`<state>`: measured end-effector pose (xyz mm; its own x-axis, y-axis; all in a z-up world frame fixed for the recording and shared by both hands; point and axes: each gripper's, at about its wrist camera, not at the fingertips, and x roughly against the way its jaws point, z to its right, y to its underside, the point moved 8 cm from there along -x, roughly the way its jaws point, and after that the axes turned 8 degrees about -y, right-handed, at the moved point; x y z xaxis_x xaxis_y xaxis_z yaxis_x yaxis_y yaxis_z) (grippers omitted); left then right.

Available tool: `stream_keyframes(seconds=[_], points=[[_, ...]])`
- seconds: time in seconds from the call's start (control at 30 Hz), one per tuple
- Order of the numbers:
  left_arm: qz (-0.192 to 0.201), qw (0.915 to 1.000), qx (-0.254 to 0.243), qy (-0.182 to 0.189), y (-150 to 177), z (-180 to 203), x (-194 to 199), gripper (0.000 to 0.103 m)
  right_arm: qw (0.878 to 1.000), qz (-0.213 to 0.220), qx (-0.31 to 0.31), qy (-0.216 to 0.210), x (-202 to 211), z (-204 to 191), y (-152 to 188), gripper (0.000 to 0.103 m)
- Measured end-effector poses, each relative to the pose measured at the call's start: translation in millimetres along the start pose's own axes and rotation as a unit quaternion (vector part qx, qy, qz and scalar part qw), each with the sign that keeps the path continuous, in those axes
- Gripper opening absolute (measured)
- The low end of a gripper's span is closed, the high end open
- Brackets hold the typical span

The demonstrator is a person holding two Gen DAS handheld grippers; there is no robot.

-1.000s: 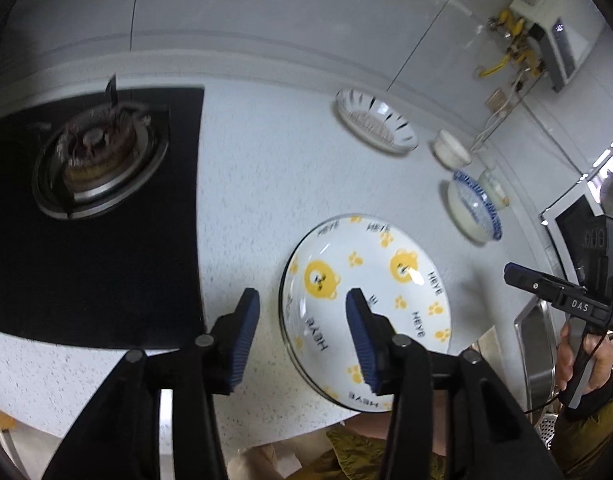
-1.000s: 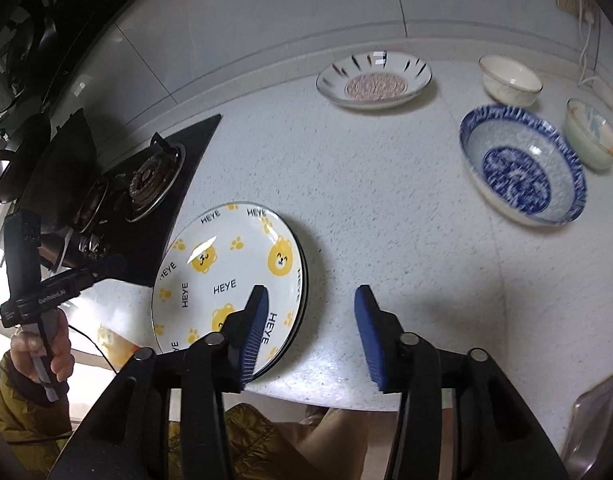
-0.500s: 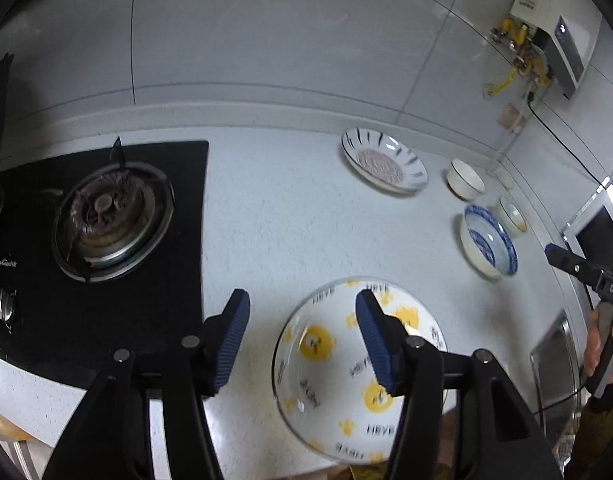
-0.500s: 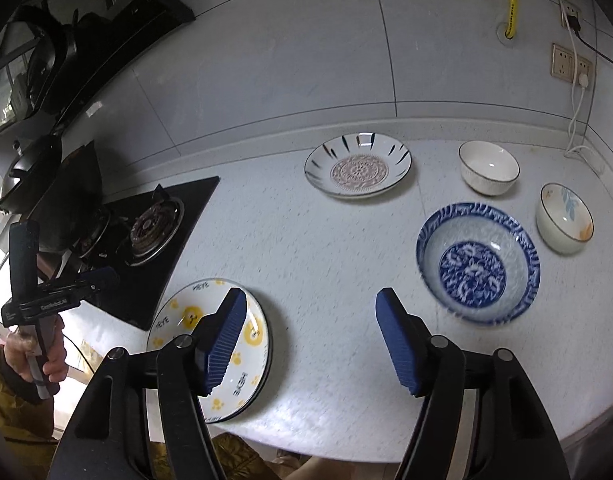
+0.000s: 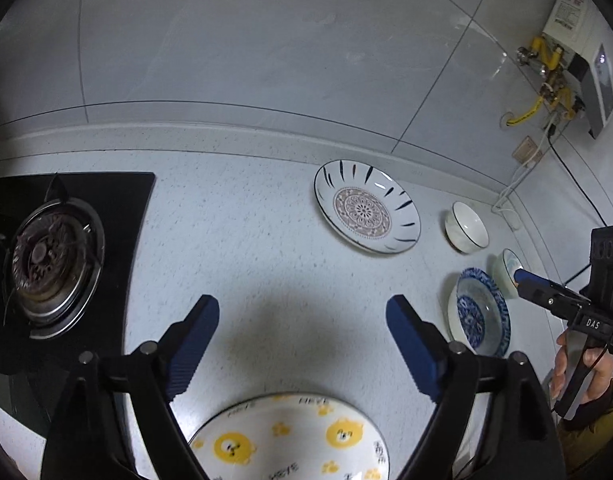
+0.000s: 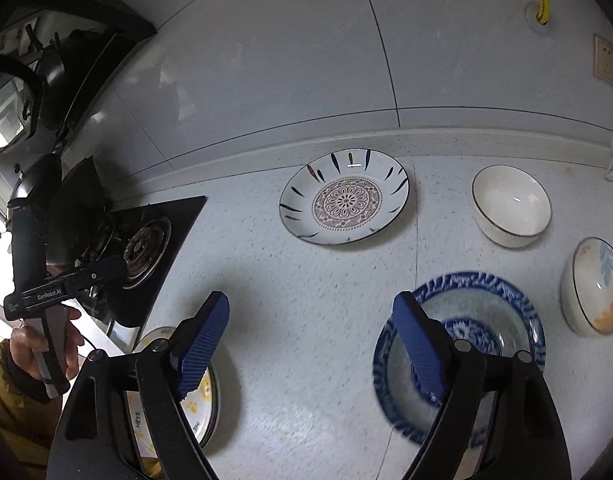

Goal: Organize plates and bowls
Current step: 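Move both tools to the rim of the mandala-pattern plate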

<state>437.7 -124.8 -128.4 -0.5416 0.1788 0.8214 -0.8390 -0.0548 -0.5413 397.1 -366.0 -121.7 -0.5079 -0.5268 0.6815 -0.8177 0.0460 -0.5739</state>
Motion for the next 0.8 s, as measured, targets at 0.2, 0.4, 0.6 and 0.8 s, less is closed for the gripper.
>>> stream_keyframes(seconds=[0.2, 0.4, 0.6, 0.8], points=[[-0.028, 0.9994, 0.014, -0.016, -34.2, 16.5, -48.3, 0.086, 0.999, -0.018, -0.019, -0.023, -35.8, 33.3, -36.9, 0.08], [-0.072, 0.9967, 0.038, -0.007, -56.8, 28.0, -105.0, 0.086, 0.998, -0.042, -0.045, -0.032, -77.3, 62.3, -64.0, 0.084], [-0.133, 0.9886, 0.067, 0.025, -68.7, 38.7, -170.3, 0.086, 0.994, -0.076, -0.077, -0.025, -115.2, 86.4, -69.5, 0.085], [-0.16, 0.9835, 0.082, 0.016, -81.8, 42.3, -221.6, 0.086, 0.99, -0.102, -0.1, 0.004, -144.4, 108.0, -71.4, 0.086]])
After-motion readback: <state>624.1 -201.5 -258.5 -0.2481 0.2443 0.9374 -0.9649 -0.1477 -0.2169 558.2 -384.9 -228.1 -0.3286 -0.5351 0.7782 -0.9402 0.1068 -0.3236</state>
